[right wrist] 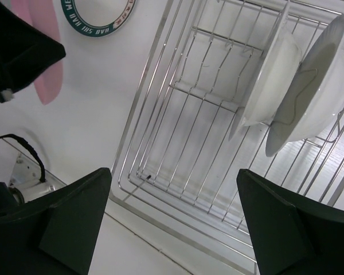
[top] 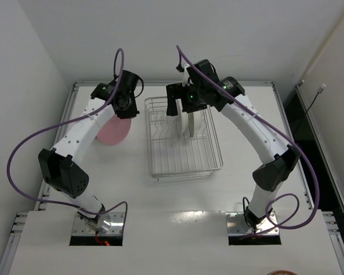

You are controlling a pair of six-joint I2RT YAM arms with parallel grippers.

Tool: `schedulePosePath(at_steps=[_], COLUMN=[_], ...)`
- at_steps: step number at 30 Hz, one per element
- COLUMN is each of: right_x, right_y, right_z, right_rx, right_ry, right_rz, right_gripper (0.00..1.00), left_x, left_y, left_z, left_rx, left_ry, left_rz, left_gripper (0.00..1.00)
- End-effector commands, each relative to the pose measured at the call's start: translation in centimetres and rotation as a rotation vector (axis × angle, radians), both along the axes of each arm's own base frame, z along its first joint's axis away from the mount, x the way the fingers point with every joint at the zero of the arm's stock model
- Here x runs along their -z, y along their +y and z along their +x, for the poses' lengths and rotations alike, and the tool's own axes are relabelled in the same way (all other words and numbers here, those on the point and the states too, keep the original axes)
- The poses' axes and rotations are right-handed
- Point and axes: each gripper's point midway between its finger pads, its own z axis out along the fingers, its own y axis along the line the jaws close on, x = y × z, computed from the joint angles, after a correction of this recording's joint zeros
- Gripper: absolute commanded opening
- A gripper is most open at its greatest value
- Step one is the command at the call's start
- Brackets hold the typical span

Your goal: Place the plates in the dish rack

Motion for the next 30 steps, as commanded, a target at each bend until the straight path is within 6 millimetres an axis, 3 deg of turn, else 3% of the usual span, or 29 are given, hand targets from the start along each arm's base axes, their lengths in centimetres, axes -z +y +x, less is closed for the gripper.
schedulePosePath(at_steps=[1,7,9,13,16,23,28,30], right_x=[-0.9,-1.5,-1.8,-2.4,-3.1,-2.5,-1.5,-1.6], right_y=[0.0,-1.8,-2.7,-4.2,-5.3,-7.1,-7.5,-7.8], right_z=[0.1,1.1,0.8,0.7,0.4,0.9,1.5,1.7], right_rx=[0.002,0.069,0.087,0.128,0.148,0.158,0.126,0.123], right_ry=[-0.014,-0.057,-0.074,-0.11,-0.13,-0.124,-0.098,-0.091], right_rz=[0.043,0.021,0.024,0.042,0.054,0.062,0.071,0.066], right_gripper=[0.9,0.91,0.91,0.91,0.91,0.91,0.91,0.91], left_x=[-4.7,-11.4,-12.3,-12.2,-13.3,-16.5,-16.2,-14.8], left_y=[-1.7,-8.1,-10.5,-13.8,-15.0,-17.7,-19.0,-18.1], left_z=[-0.1,1.3,0.9,0.9,0.6,0.7,0.7,1.3], left_rx=[0.035,0.258,0.371,0.538,0.616,0.776,0.773,0.752], left_ry=[-0.084,-0.225,-0.224,-0.235,-0.264,-0.338,-0.355,-0.372], left_rz=[-0.126,-0.415,-0.513,-0.644,-0.702,-0.832,-0.986,-1.032], left_gripper=[0.0,0.0,0.0,0.0,0.0,0.0,0.0,0.0])
